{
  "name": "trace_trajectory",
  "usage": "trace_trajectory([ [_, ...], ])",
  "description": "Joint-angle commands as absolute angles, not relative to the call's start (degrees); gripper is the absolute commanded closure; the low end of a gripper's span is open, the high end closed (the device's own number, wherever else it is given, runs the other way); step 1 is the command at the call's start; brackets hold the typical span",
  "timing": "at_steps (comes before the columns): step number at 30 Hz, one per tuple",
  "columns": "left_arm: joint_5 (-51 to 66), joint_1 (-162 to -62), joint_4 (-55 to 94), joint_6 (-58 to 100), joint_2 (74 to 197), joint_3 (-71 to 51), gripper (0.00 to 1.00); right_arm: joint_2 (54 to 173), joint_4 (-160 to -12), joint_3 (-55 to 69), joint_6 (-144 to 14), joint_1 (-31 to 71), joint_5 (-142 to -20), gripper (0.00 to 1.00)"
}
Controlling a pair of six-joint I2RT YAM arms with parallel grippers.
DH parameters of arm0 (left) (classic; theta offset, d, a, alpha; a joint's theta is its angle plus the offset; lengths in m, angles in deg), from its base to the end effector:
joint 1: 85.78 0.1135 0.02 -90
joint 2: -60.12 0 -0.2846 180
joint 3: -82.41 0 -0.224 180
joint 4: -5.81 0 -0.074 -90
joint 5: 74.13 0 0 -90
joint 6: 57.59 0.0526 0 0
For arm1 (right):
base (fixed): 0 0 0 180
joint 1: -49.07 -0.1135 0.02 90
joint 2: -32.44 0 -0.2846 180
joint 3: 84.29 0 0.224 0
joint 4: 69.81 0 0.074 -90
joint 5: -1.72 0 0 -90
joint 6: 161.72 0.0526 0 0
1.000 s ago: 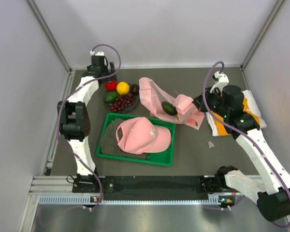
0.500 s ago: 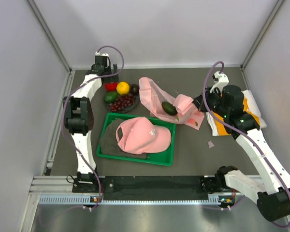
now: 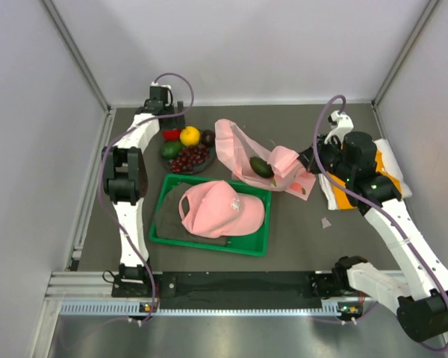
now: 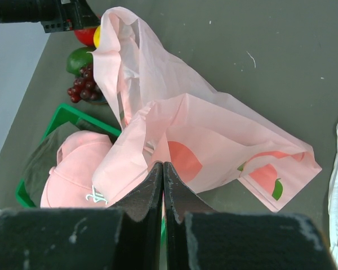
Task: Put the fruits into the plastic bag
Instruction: Pick up the fake fruit from the plate.
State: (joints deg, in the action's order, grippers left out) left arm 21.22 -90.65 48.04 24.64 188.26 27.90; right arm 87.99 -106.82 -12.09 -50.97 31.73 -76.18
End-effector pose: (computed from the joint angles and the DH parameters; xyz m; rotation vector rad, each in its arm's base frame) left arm 0.5076 -0.0383 0.2378 -0.1050 2.3474 0.0017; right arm 0.1792 0.0675 0.3687 -0.0864 1.9705 0.6435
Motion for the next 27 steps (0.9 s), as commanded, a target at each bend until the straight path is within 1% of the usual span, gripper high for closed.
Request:
trace_trajectory([
  [1,19.92,-90.62,48.59,24.68,189.05,30.45,0.03,86.58,-106.44,-11.09,-50.89,32.02,-75.97,1.0],
  [9,20.18,-90.44,49.91,24.68,190.98,32.38,0.04,86.4,-106.61,-11.1,-50.89,32.02,-75.97,1.0],
  [20,21.05,-90.35,50.52,25.12,191.69,33.61,0.12,86.58,-106.26,-11.18,-50.72,32.02,-75.89,1.0],
  [21,21.23,-90.35,50.52,25.21,191.69,33.61,0.17,86.66,-106.18,-11.18,-50.63,32.02,-75.89,1.0],
  [27,23.69,-90.35,50.79,26.0,191.34,33.7,0.28,86.84,-106.09,-11.27,-50.54,32.11,-75.8,1.0],
])
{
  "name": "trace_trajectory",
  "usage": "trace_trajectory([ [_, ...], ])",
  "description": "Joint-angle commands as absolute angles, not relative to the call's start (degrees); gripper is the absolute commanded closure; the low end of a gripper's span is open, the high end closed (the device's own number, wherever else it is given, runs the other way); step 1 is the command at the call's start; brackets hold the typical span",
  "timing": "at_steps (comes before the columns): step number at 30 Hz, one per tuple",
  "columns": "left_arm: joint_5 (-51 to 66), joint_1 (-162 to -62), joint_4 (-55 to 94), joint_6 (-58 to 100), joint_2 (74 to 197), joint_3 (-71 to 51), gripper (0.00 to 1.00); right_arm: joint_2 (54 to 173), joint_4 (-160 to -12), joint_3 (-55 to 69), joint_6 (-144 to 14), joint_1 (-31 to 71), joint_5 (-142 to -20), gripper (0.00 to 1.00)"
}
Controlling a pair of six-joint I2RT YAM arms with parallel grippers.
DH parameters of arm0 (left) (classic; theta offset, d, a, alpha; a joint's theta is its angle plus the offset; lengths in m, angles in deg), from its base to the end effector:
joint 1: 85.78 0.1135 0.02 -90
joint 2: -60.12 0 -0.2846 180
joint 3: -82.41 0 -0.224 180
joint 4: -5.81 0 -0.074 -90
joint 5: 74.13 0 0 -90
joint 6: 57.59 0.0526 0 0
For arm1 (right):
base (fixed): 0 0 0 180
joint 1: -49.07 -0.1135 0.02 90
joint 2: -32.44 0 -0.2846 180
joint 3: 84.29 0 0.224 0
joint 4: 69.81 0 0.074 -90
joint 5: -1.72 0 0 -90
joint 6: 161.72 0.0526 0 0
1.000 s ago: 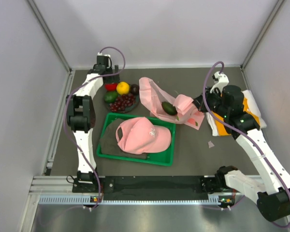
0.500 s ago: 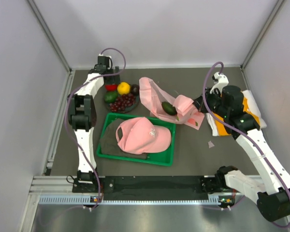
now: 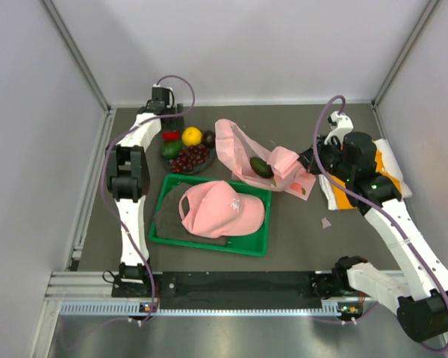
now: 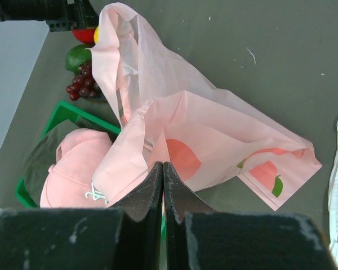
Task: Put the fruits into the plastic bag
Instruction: Pick up the fake fruit from the plate, then place the fake fruit in the plastic bag.
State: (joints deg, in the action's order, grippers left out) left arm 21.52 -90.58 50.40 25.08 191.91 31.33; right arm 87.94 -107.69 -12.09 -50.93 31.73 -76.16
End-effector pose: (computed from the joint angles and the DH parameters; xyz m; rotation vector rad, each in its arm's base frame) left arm 0.5174 -0.0383 0.2214 -0.0988 2.3919 0.0190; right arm 0.1784 0.0673 0.3671 -0.0844 1.9852 0.6422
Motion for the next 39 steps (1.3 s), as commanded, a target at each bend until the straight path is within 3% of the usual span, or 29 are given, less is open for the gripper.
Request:
trace_trajectory([
  [1,23.87,-90.35,50.79,26.0,191.25,33.7,0.33,86.84,-106.09,-11.27,-50.45,32.11,-75.71,1.0],
  [7,25.8,-90.35,50.17,25.91,189.58,33.44,0.56,86.84,-106.09,-11.36,-50.37,32.11,-75.71,1.0],
  [11,26.68,-90.27,49.12,25.47,187.13,32.39,0.82,86.84,-106.0,-11.45,-50.45,32.02,-75.71,1.0],
  [18,28.09,-90.35,45.87,23.02,180.89,27.29,1.0,86.84,-106.09,-11.27,-50.37,32.02,-75.62,1.0],
  [25,22.65,-90.44,40.87,16.95,169.82,15.8,1.0,86.84,-106.09,-11.71,-50.19,32.02,-75.45,1.0],
  [31,3.34,-92.28,34.01,12.47,157.51,4.27,1.0,86.84,-105.74,-11.54,-50.1,32.11,-75.62,1.0],
  [39,-9.33,-104.22,31.37,10.1,148.9,-3.11,1.0,86.84,-105.74,-11.54,-49.84,32.11,-75.97,1.0],
])
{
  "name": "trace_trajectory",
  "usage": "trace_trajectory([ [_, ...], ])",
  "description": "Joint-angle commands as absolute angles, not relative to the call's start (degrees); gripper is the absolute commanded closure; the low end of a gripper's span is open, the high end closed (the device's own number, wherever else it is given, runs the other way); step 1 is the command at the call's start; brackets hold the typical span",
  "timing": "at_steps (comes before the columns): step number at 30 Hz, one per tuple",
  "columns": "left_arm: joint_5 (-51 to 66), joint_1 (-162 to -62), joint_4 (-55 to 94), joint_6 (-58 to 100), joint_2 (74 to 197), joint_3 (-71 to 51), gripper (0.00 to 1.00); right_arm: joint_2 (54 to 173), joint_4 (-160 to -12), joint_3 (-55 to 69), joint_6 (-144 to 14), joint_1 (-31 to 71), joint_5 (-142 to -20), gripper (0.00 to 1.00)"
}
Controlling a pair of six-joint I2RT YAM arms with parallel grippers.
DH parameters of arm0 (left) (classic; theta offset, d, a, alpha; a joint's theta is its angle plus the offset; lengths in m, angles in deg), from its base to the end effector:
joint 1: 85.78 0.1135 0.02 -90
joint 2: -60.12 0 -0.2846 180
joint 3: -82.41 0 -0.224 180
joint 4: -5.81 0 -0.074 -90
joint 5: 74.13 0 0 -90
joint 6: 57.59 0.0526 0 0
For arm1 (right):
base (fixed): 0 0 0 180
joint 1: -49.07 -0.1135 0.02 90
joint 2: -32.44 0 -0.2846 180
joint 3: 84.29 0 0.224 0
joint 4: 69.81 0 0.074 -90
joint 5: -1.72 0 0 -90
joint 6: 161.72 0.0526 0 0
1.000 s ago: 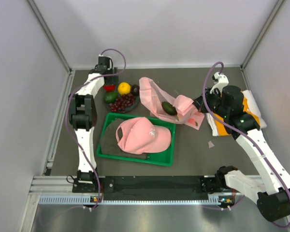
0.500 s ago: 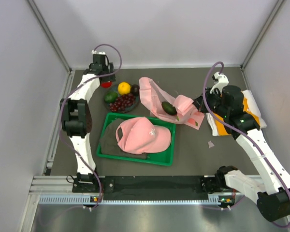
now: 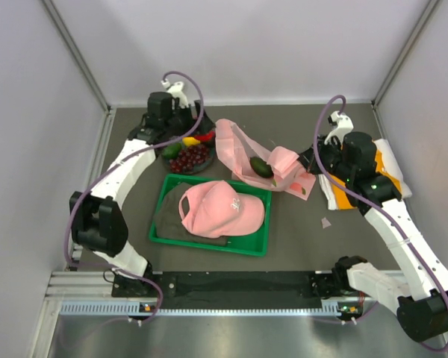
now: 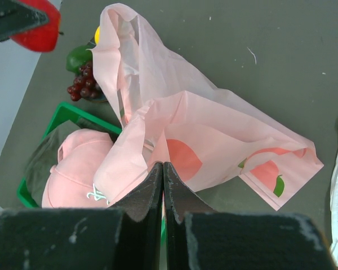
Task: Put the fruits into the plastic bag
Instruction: Place the fake fruit in the plastic bag.
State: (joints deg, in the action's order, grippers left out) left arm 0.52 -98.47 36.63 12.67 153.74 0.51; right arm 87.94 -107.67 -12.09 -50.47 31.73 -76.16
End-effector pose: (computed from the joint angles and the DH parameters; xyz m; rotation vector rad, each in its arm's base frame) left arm 0.3609 -0.0955 0.3597 0.0454 2.0699 -0.6246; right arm 0.1784 0.0673 0.3671 -0.0765 1.9861 0.6475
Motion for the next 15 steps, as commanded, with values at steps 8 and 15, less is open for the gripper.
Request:
trace_trajectory([
  [8,-14.1,-112.85,28.64,6.23,147.83,-9.18,1.0,86.75,-105.74,-11.18,-49.49,32.02,-75.45,1.0],
  [15,-11.29,-117.15,26.7,4.9,152.04,-9.81,1.0,86.4,-105.56,-11.8,-49.05,32.02,-75.27,1.0],
])
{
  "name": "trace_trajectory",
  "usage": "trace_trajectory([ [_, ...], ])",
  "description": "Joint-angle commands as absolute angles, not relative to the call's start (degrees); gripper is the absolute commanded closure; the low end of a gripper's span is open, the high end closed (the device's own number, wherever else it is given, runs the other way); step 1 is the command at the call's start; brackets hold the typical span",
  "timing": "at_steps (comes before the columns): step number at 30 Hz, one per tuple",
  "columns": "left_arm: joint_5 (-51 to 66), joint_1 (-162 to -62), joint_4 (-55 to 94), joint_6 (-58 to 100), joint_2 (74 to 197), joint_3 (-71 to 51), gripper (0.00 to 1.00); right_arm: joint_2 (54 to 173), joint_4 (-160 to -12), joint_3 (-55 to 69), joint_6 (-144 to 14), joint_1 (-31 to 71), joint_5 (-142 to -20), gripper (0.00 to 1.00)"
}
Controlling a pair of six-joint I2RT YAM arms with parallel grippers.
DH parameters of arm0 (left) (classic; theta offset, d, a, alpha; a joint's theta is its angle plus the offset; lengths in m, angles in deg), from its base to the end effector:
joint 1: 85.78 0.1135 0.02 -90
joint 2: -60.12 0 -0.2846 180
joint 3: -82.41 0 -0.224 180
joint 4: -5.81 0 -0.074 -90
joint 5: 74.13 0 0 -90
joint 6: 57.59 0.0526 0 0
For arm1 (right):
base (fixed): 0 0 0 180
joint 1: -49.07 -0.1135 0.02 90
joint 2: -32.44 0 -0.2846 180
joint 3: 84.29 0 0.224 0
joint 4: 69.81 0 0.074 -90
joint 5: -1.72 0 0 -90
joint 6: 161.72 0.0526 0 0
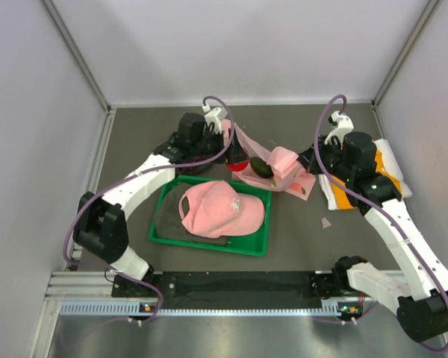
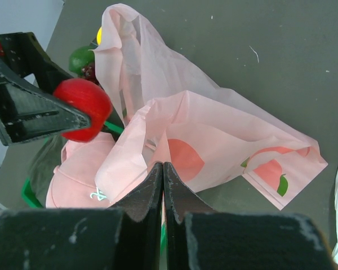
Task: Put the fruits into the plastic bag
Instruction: Place the fake fruit in the plastic bag.
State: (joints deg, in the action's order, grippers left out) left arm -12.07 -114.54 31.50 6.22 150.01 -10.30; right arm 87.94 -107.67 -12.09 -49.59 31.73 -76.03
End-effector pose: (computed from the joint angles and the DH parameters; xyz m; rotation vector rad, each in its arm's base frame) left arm 0.2944 -0.1897 0.3308 0.3697 2.1544 -1.0731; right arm 0.1783 0.0674 0.3671 -0.0629 1.9886 0.6595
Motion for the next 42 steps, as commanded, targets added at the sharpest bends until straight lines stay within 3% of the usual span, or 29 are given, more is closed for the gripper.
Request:
trace_trajectory([
  [1,-10.42,-118.03,26.7,4.9,152.84,-9.11,1.0,86.31,-105.73,-11.8,-48.96,32.02,-75.27,1.0],
  [8,-2.34,-120.85,31.62,7.1,159.34,-2.78,1.0,85.79,-106.44,-11.62,-49.14,32.02,-75.53,1.0],
  [25,2.6,-123.14,28.91,5.35,173.23,7.51,1.0,84.82,-106.97,-11.54,-49.22,32.02,-75.89,1.0],
  [33,0.93,-123.4,24.68,3.15,175.61,6.11,0.75,84.73,-107.32,-11.18,-49.4,32.11,-75.97,1.0],
  [36,0.67,-123.31,24.24,3.23,175.78,5.93,0.62,84.91,-107.05,-11.27,-49.23,32.11,-75.8,1.0],
  [37,0.67,-123.31,24.33,3.23,175.7,5.84,0.5,84.91,-106.97,-11.27,-49.31,32.11,-75.8,1.0],
  [42,1.11,-123.31,24.33,3.76,175.26,5.66,0.27,85.08,-106.97,-11.54,-49.14,32.02,-75.8,1.0],
])
